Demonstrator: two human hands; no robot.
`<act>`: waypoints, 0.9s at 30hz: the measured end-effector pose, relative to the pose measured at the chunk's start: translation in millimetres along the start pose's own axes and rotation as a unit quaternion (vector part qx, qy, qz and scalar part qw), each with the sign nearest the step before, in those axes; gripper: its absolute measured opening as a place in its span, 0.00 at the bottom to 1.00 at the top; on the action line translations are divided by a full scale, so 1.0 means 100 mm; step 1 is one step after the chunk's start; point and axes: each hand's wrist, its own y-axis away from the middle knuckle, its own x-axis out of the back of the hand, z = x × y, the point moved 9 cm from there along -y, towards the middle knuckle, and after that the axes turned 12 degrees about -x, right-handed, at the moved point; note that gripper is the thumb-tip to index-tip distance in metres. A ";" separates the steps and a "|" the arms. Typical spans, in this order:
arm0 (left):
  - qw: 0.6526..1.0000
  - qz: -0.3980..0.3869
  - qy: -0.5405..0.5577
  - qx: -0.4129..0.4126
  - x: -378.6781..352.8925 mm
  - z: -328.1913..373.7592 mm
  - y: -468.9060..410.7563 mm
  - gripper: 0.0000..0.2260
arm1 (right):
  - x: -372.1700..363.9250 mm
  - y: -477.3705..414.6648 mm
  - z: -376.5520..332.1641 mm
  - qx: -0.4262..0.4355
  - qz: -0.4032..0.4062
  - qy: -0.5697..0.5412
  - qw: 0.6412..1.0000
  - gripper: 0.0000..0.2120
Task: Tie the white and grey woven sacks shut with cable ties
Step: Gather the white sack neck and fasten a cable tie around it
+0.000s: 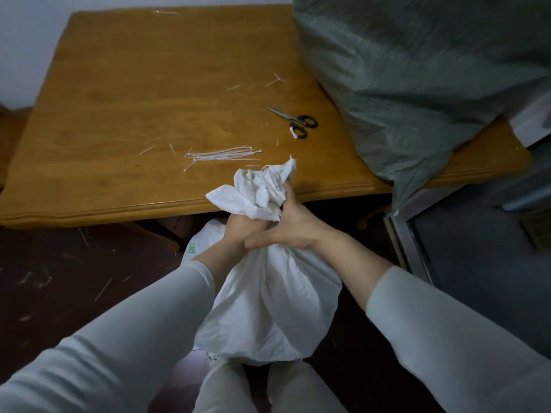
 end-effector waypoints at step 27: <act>0.994 0.088 -0.040 -0.050 -0.29 -0.55 0.05 0.34 | 0.02 -0.20 0.56 -0.170 0.242 -0.599 0.744 0.21</act>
